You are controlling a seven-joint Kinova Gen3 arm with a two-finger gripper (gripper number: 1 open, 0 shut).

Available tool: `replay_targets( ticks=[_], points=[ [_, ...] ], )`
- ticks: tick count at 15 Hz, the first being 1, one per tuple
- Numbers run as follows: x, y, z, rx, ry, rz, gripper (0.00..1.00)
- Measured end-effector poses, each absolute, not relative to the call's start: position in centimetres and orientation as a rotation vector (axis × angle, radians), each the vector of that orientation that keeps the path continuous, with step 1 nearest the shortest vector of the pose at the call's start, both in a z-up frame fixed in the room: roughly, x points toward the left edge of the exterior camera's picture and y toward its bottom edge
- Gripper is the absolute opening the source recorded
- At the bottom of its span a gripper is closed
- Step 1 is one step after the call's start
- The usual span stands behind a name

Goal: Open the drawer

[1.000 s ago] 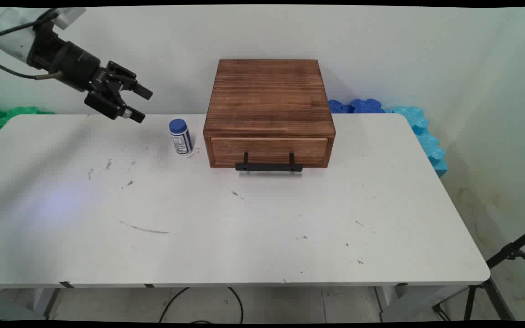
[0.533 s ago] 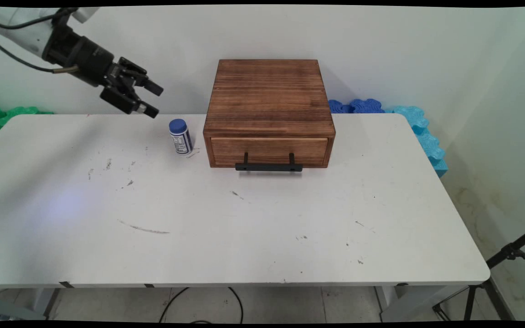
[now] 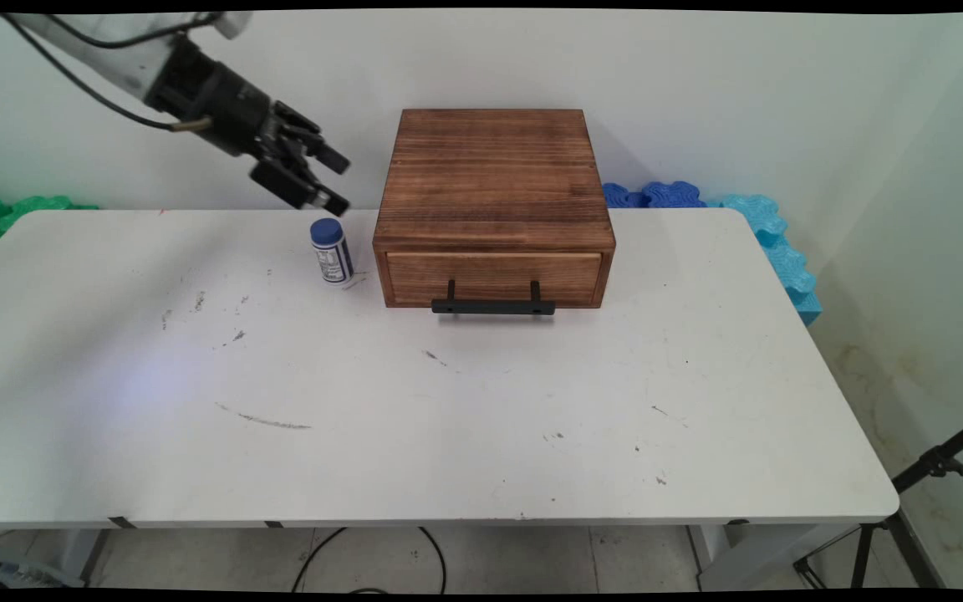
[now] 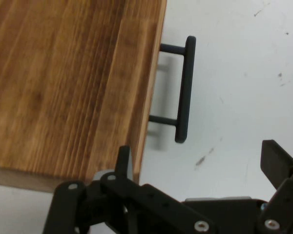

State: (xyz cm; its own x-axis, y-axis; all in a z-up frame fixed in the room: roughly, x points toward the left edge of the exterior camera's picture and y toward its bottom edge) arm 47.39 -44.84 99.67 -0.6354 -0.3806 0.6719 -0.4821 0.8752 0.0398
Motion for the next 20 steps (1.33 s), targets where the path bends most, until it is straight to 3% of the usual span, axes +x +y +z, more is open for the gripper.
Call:
replay_targets(
  ticks=[8,20],
  points=[
    [38.1,-45.5,97.9,0.545,-2.437,0.186,1.00],
    [28.3,-46.9,90.1,0.404,-2.604,0.288,1.00]
  ],
)
